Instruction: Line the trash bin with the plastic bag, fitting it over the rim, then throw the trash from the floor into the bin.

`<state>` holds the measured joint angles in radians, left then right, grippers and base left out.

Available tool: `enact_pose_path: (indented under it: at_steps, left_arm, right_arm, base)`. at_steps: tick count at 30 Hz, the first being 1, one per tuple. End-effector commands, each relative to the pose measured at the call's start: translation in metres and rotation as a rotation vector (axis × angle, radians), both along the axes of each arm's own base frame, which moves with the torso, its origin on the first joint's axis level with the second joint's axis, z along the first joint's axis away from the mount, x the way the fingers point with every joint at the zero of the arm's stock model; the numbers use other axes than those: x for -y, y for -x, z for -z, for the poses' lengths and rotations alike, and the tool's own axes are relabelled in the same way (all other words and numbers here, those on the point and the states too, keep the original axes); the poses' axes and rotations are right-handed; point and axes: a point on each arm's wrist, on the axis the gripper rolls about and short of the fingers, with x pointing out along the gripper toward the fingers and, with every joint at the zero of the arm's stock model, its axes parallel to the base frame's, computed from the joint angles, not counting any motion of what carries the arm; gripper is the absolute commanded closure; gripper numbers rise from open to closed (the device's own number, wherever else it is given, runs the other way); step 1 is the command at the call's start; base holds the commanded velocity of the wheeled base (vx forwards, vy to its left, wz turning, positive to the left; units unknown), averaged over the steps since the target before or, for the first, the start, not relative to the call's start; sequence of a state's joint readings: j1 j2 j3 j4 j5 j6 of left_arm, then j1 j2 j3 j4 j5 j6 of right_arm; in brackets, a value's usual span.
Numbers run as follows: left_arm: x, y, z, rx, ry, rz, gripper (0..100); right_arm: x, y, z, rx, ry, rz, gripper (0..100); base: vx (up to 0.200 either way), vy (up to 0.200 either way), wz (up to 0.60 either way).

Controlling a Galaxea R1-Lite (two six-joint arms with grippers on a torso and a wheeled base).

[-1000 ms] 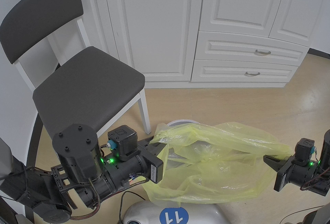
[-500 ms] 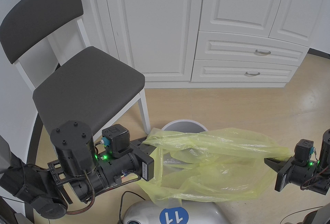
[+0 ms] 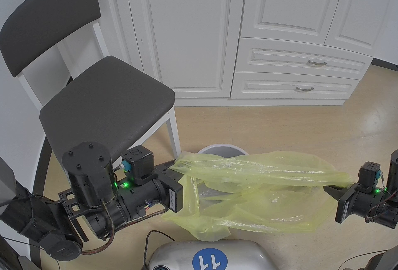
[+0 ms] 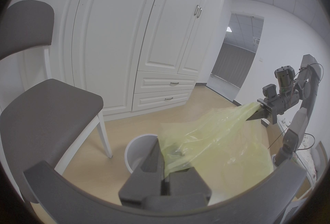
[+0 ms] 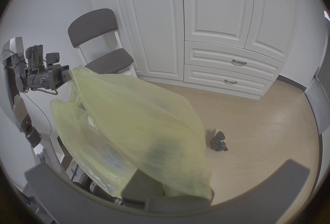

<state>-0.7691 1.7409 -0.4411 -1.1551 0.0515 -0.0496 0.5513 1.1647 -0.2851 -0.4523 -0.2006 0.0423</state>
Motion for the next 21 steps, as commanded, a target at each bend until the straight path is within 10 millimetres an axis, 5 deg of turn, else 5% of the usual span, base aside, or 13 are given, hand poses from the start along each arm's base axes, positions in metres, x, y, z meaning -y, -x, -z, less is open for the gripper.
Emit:
enact_pose_path:
  at_steps: [1,21]
  left_arm:
    - [0.0001,-0.0033,0.0033,-0.007,-0.005,-0.008,100]
    - [-0.0066,-0.0098,-0.0005,0.006,0.003,-0.042,100]
  right_arm:
    - [-0.0004,-0.0021,0.0012,-0.009,0.005,0.006,100]
    - [0.0064,-0.0093,0.0034,-0.015,0.040,0.057,100]
  base:
    - [0.000,0.000,0.00]
    - [0.000,0.000,0.00]
